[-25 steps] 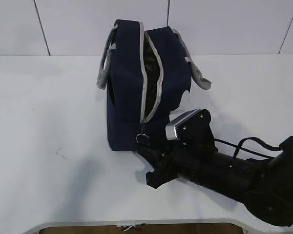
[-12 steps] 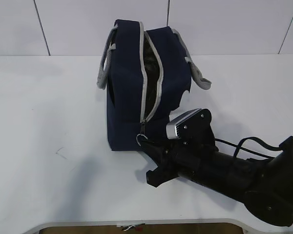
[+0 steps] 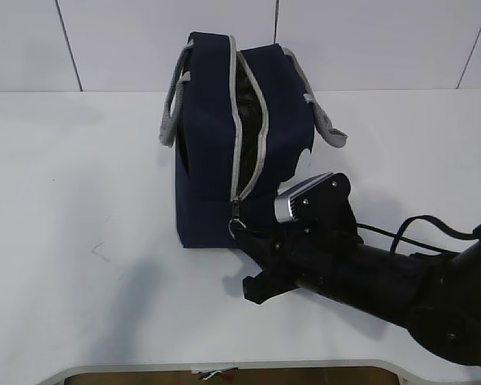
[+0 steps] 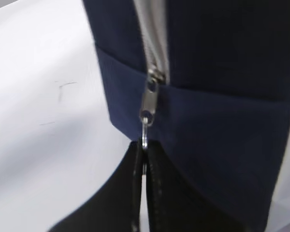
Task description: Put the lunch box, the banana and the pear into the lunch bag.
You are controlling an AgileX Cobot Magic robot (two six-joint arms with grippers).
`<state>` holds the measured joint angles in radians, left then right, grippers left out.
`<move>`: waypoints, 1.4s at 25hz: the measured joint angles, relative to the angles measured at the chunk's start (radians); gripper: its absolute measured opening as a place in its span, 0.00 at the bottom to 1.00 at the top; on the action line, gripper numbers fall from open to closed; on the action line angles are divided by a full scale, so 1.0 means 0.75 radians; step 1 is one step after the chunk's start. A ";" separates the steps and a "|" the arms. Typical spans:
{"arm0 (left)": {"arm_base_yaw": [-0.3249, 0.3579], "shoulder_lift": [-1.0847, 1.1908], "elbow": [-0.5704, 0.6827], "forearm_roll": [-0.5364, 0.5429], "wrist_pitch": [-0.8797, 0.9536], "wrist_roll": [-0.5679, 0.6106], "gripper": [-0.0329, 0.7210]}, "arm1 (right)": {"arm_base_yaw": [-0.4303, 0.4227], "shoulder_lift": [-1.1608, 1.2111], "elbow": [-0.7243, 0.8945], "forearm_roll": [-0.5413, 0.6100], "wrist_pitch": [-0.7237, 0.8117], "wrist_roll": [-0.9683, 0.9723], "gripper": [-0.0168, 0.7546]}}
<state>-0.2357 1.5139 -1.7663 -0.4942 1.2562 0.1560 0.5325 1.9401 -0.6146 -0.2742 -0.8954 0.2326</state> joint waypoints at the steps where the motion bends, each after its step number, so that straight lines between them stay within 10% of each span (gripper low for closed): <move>1: 0.000 0.000 0.000 0.000 0.000 0.000 0.44 | 0.000 -0.027 0.000 -0.023 0.030 0.006 0.04; 20: -0.195 -0.003 0.363 0.203 -0.005 0.000 0.44 | 0.000 -0.577 -0.018 -0.185 0.636 0.132 0.04; 35: -0.195 -0.003 0.799 0.158 -0.319 0.265 0.44 | 0.001 -0.625 -0.504 -0.303 1.207 0.299 0.04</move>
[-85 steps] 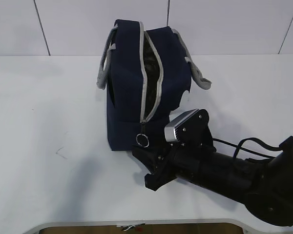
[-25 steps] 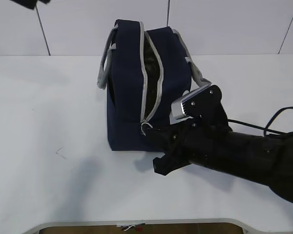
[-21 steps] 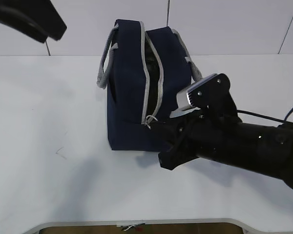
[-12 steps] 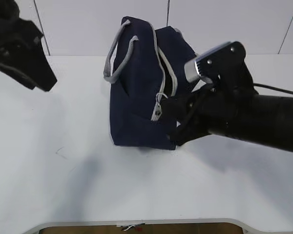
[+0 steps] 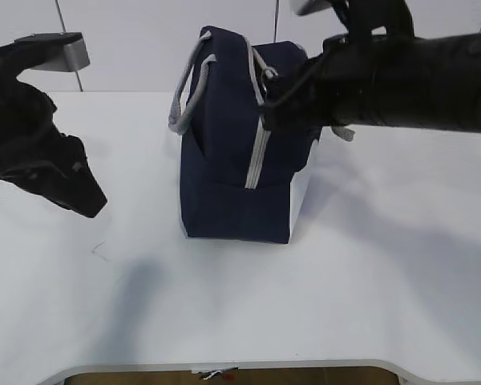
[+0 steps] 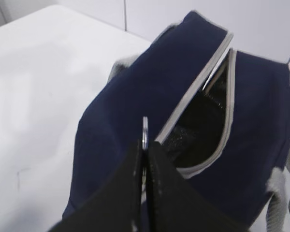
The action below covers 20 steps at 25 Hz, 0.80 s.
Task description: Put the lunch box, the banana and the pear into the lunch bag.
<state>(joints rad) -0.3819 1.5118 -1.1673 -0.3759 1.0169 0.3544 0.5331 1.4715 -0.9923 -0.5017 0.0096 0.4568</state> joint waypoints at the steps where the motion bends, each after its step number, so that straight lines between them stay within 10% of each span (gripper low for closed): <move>1: 0.000 0.000 0.016 -0.029 -0.048 0.034 0.44 | 0.000 0.000 -0.026 0.000 0.016 0.014 0.04; 20: -0.112 0.150 0.047 -0.638 -0.550 0.713 0.53 | 0.047 0.175 -0.314 0.135 0.186 0.186 0.04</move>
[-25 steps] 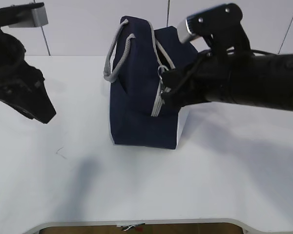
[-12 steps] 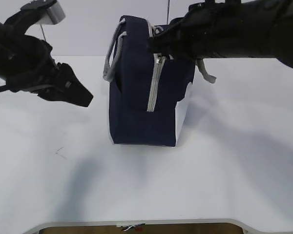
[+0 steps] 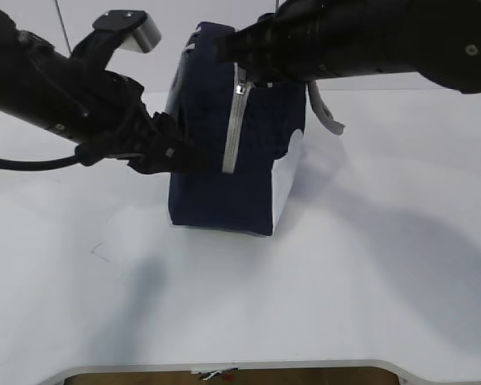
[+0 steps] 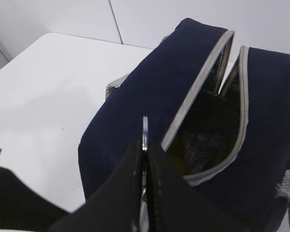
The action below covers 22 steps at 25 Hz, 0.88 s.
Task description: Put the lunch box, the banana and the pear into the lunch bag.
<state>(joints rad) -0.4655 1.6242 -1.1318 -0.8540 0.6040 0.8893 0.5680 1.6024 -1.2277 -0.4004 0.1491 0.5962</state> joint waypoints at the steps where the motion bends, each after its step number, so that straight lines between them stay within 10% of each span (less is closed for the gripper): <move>1: -0.012 0.007 0.000 -0.002 -0.040 0.004 0.53 | 0.000 0.000 -0.002 0.005 0.003 0.000 0.04; 18: -0.029 0.076 0.000 -0.075 -0.345 0.010 0.46 | 0.000 0.000 -0.055 0.029 0.062 0.003 0.04; 22: -0.034 0.123 0.000 -0.078 -0.345 0.012 0.25 | 0.000 0.002 -0.067 0.029 0.070 0.003 0.04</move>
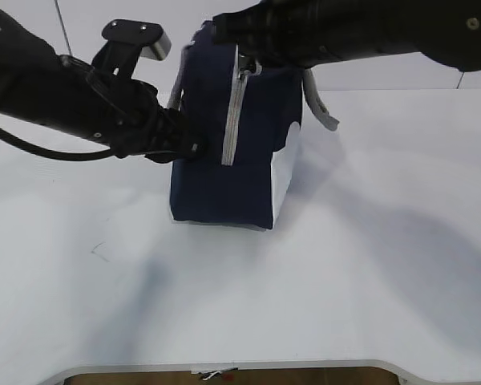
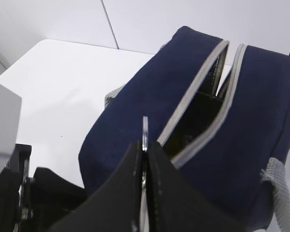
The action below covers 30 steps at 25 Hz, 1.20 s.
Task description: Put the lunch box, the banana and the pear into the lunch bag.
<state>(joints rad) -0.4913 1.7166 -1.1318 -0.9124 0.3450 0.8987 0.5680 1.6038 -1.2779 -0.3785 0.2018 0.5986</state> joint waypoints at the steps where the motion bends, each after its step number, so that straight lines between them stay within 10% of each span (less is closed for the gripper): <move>1: 0.000 0.002 0.000 0.008 0.000 0.000 0.16 | 0.000 0.000 0.000 0.000 0.001 0.000 0.04; 22: 0.000 -0.182 0.000 0.334 0.271 0.003 0.05 | 0.006 0.111 -0.240 -0.125 0.176 0.000 0.04; 30: 0.000 -0.193 0.000 0.628 0.331 -0.254 0.04 | 0.008 0.202 -0.372 -0.153 0.239 0.000 0.04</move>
<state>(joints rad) -0.4913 1.5715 -1.1318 -0.4415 0.5935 0.7085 0.5737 1.7555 -1.5568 -0.4935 0.3809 0.5986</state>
